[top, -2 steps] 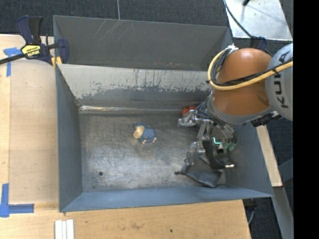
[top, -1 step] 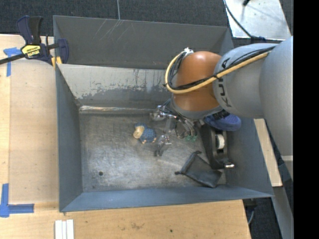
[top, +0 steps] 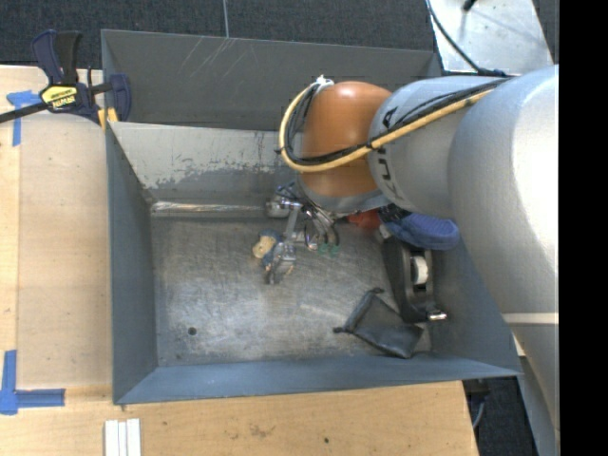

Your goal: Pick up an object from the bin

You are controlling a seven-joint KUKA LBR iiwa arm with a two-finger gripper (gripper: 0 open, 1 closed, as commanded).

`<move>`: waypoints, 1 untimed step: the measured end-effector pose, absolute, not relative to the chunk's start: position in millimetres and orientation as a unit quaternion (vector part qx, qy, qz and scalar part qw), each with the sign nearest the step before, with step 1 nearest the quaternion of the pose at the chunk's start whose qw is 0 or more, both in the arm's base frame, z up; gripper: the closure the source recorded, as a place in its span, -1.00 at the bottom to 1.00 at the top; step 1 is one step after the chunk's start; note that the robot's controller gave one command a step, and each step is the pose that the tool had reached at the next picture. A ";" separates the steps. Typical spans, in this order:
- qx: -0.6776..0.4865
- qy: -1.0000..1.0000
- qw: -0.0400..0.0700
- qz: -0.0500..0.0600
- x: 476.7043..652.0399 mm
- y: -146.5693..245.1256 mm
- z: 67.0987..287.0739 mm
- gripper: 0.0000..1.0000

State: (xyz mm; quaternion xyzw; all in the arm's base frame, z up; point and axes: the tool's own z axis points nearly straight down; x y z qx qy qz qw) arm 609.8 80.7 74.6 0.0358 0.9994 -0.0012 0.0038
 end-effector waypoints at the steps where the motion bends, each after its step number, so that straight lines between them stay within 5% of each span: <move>1: 0.036 0.999 0.009 0.001 612.0 81.3 76.5 1.00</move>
Offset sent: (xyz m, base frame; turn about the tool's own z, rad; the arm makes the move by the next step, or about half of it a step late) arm 0.0000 0.0000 0.0000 0.0000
